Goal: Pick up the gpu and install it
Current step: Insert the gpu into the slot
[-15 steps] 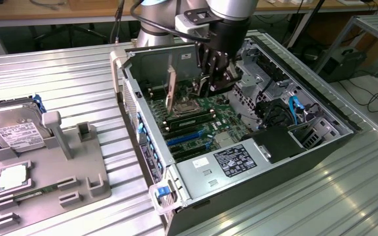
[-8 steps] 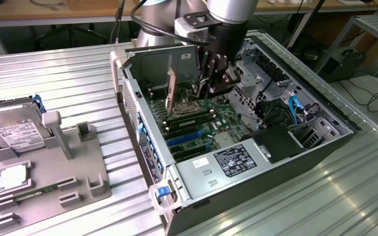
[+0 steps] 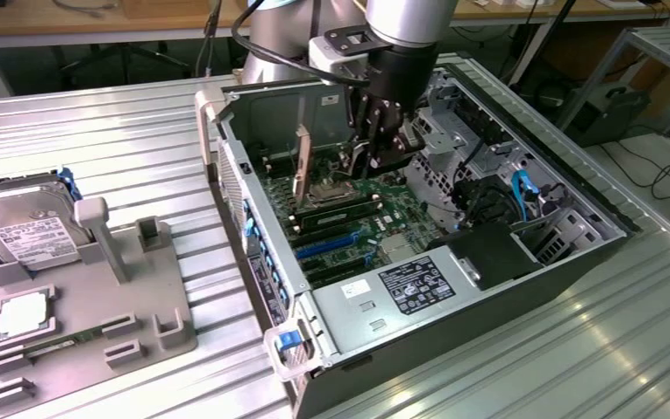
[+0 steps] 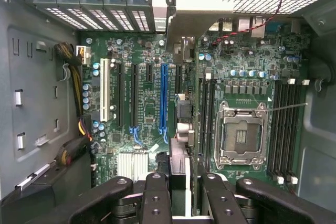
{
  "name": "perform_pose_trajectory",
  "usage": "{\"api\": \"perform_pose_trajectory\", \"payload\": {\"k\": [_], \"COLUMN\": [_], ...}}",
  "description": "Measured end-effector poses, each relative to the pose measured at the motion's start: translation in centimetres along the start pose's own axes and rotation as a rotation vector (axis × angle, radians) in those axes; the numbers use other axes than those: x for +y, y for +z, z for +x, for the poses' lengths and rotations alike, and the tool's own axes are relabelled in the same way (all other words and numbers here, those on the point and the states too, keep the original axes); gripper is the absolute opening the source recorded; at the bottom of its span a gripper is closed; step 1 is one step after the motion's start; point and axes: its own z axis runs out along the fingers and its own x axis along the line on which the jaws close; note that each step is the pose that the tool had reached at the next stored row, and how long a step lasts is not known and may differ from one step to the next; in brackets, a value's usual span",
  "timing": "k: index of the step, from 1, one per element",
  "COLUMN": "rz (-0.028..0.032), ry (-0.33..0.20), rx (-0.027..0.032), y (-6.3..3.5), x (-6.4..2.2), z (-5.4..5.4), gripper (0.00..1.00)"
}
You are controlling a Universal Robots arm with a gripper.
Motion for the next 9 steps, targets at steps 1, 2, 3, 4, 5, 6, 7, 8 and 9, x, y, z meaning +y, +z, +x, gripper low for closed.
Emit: {"api": "perform_pose_trajectory", "payload": {"k": [1, 2, 3, 4, 5, 6, 7, 8, 9], "rz": [-0.0002, -0.0003, -0.0005, -0.0006, -0.0008, -0.0009, -0.0009, -0.0009, -0.001], "ry": [0.0, 0.0, 0.0, 0.0, 0.0, 0.0, 0.0, 0.0, 0.0], "rx": [0.0001, 0.0, 0.0, -0.0001, 0.0, -0.0001, 0.0, -0.0001, -0.0001], "y": [0.07, 0.13, 0.21, 0.28, 0.35, 0.41, 0.47, 0.53, 0.6], "x": [0.0, 0.01, 0.01, 0.01, 0.01, 0.01, 0.01, 0.01, 0.02], "z": [0.0, 0.0, 0.0, 0.0, 0.0, 0.0, 0.0, 0.0, 0.01], "gripper": [0.28, 0.28, 0.28, 0.28, 0.28, 0.28, 0.28, 0.28, 0.28]}}
